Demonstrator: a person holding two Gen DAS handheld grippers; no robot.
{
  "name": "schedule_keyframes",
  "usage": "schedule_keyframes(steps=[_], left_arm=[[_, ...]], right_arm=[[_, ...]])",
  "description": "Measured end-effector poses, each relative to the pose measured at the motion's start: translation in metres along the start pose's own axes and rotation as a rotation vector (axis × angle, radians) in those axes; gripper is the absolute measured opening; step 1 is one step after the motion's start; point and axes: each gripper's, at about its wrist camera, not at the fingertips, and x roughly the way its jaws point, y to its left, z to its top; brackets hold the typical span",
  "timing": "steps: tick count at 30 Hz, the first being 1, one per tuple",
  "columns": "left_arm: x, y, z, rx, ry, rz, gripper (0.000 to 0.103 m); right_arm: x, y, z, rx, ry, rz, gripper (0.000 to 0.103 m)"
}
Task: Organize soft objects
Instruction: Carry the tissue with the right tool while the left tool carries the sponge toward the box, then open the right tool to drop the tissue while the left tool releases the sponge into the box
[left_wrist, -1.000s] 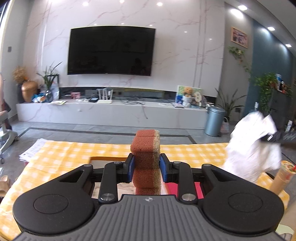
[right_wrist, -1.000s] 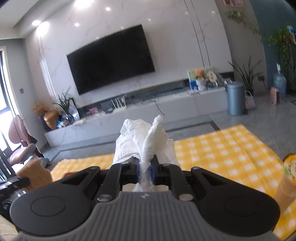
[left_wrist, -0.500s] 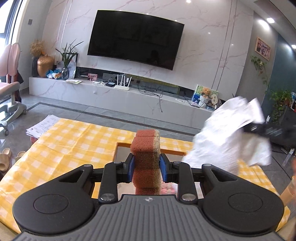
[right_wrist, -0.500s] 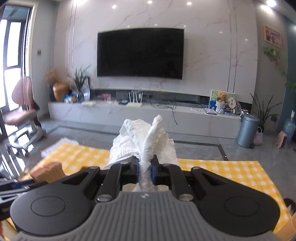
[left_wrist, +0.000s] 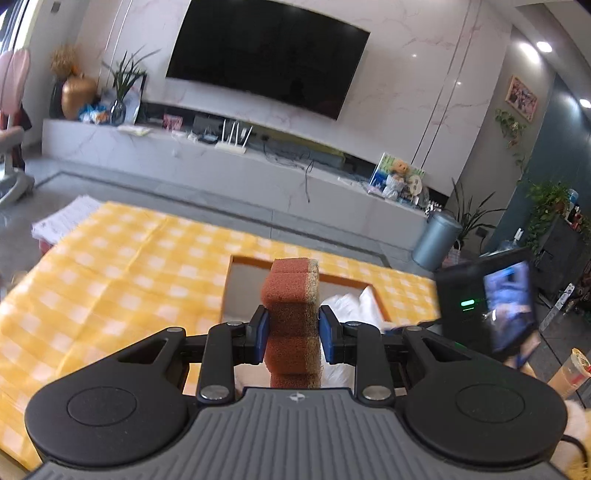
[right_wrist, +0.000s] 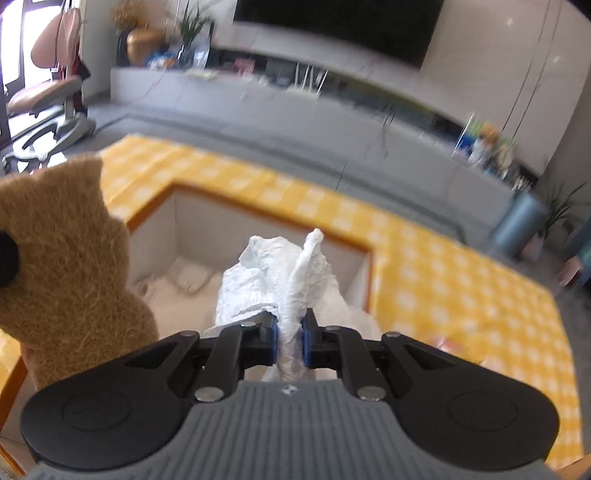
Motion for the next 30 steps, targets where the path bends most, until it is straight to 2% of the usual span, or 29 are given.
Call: schedule_keyframes(steps=[2, 5, 8, 9, 10, 11, 12, 13, 14, 16, 19, 22, 25, 30], left_arm=[[0.005, 0.004, -0.003, -0.003, 0.023, 0.003, 0.032], [0.008, 0.005, -0.007, 0.001, 0.036, 0.003, 0.032], [0.010, 0.006, -0.006, -0.005, 0.015, -0.010, 0.032], [0.011, 0.006, -0.006, -0.010, 0.007, -0.019, 0.032], [0.013, 0.007, -0.007, -0.018, 0.004, -0.026, 0.032], [0.016, 0.007, -0.008, -0.025, 0.009, -0.027, 0.032], [0.019, 0.007, -0.009, -0.033, 0.017, -0.028, 0.032], [0.021, 0.008, -0.010, -0.043, 0.027, -0.035, 0.032], [0.023, 0.009, -0.012, -0.055, 0.036, -0.045, 0.032], [0.024, 0.010, -0.013, -0.077, 0.046, -0.074, 0.032], [0.025, 0.008, -0.016, -0.086, 0.066, -0.102, 0.032], [0.026, 0.005, -0.021, -0.096, 0.099, -0.109, 0.032], [0.018, 0.003, -0.023, -0.086, 0.132, -0.150, 0.032], [0.010, -0.010, -0.028, 0.027, 0.186, -0.088, 0.032]], right_arm=[[0.022, 0.005, -0.006, -0.005, 0.062, -0.001, 0.010], [0.043, 0.006, -0.010, -0.005, 0.123, -0.061, 0.012], [0.050, 0.003, -0.011, -0.016, 0.107, -0.123, 0.020], [0.049, 0.003, -0.011, -0.027, 0.108, -0.117, 0.029], [0.046, 0.003, -0.011, -0.031, 0.104, -0.109, 0.045], [0.038, 0.002, -0.011, -0.023, 0.075, -0.099, 0.054], [0.028, 0.001, -0.012, -0.010, 0.028, -0.087, 0.068], [0.019, -0.002, -0.011, 0.005, -0.014, -0.081, 0.074], [0.010, -0.006, -0.010, 0.022, -0.050, -0.060, 0.075], [-0.007, -0.014, -0.010, 0.048, -0.093, -0.057, 0.089], [-0.031, -0.031, -0.013, 0.057, -0.167, -0.065, 0.095], [-0.049, -0.049, -0.019, 0.053, -0.186, -0.078, 0.096], [-0.061, -0.071, -0.029, 0.078, -0.199, -0.123, 0.096], [-0.067, -0.107, -0.050, 0.167, -0.180, -0.143, 0.096]])
